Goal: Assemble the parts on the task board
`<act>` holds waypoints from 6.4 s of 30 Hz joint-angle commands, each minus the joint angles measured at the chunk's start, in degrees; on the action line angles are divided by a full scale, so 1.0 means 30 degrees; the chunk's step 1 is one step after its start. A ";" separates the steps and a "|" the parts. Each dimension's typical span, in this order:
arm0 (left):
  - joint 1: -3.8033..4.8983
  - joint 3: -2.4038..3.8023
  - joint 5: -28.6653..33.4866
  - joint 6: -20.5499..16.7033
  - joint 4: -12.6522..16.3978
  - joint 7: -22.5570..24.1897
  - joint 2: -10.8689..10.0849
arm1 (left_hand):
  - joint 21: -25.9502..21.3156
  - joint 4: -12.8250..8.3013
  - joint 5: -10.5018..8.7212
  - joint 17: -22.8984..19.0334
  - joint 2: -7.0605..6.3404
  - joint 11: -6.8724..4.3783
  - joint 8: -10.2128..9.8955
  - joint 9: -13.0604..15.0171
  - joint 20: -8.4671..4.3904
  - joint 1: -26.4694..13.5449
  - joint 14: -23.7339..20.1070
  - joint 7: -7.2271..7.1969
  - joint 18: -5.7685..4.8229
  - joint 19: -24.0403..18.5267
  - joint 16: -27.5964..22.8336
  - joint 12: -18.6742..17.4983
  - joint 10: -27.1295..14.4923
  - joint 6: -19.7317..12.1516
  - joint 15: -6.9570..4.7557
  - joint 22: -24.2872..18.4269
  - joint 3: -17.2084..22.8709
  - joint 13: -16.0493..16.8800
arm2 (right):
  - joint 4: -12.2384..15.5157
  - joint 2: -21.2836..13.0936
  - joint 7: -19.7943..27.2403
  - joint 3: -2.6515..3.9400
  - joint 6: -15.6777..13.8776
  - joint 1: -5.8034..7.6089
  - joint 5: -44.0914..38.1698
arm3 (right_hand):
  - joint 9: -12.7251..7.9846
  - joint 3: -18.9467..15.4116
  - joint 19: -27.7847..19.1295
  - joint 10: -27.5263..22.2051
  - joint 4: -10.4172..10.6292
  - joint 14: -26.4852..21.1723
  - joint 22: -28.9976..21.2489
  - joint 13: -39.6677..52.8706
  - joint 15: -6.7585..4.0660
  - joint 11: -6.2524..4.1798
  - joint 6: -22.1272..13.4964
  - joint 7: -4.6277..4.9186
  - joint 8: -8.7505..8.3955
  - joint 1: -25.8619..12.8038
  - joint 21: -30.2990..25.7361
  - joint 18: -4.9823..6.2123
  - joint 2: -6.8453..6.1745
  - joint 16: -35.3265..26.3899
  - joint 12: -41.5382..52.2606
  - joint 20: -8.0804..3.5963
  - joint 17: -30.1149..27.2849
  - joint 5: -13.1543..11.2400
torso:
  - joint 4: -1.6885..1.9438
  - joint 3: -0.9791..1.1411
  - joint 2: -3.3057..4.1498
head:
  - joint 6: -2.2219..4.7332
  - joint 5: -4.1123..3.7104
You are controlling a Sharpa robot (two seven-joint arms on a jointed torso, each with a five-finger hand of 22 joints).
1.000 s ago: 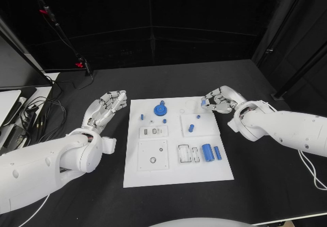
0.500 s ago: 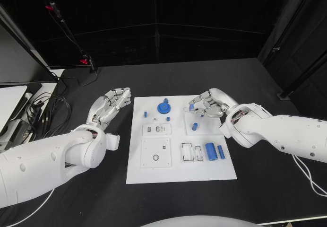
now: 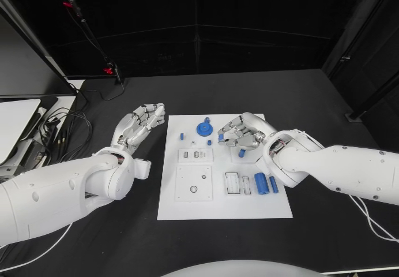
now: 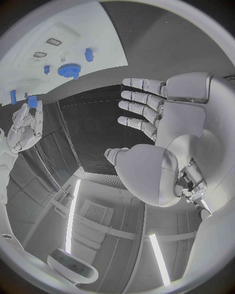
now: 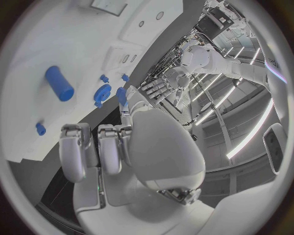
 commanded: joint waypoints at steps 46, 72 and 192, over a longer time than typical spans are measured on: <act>0.0026 0.0018 -0.0105 0.0099 -0.0073 0.4597 0.0161 | 0.0080 0.0009 0.0083 0.0027 0.0238 -0.0048 -0.0089 -0.0005 0.0015 0.0011 0.0148 0.2999 0.0088 -0.0121 0.0080 0.0066 0.0133 -0.0148 -0.0011 0.0019 -0.0177 0.0003 | -0.1265 0.3536 -0.4942 -0.0003 0.0751 -0.0678 -0.1929 | -0.0115 -0.0070 0.2018 0.1989 -0.0139 0.2019 0.5032 0.5016 0.0237 0.0246 0.0141 0.0168 -0.0359 -0.0284 0.0059 -0.0139 0.0054 0.0047 0.0047 0.0253 0.5029 0.0553 | -0.0010 0.0018 0.0007 | -0.0381 0.0238; 0.0024 0.0018 -0.0105 0.0089 -0.0045 0.4545 0.0127 | 0.0107 -0.0013 0.0161 0.0025 0.0383 -0.0047 -0.0082 -0.0005 0.0016 0.0171 0.0145 0.2997 0.0086 -0.0137 0.0105 0.0100 0.0130 -0.0152 -0.0010 0.0028 -0.0216 0.0001 | -0.1502 0.3826 -0.5218 -0.0002 0.1282 -0.0705 -0.2054 | -0.0222 -0.0111 0.2018 0.1989 -0.0202 0.2019 0.5032 0.5016 0.0281 0.0302 -0.0147 0.0232 -0.0649 -0.0388 0.0059 -0.0139 -0.0061 0.0047 0.0047 0.0298 0.5029 0.0406 | -0.0031 0.0006 0.0011 | -0.0518 0.0262; 0.3741 0.0036 -1.4721 1.4644 -0.4978 -2.0851 0.6036 | 2.5724 -0.0010 -0.0763 2.8784 0.2914 -0.4862 0.4163 0.8856 -0.3555 0.0051 2.7800 -0.1283 -0.1327 2.4850 1.4959 1.6776 2.4989 0.8145 -0.5525 2.7092 -0.2771 2.8753 | -0.1724 -0.1137 1.1062 -0.0021 0.4067 0.0020 1.9332 | 0.0144 -0.7284 0.2018 0.1989 0.2369 0.2019 0.5032 0.5016 0.1867 0.1994 -0.8537 0.2103 0.5462 -0.8756 0.0059 -0.0139 0.2991 0.0047 0.0047 0.1837 0.5029 0.0732 | -0.0662 0.0428 -0.0768 | -0.1123 0.1187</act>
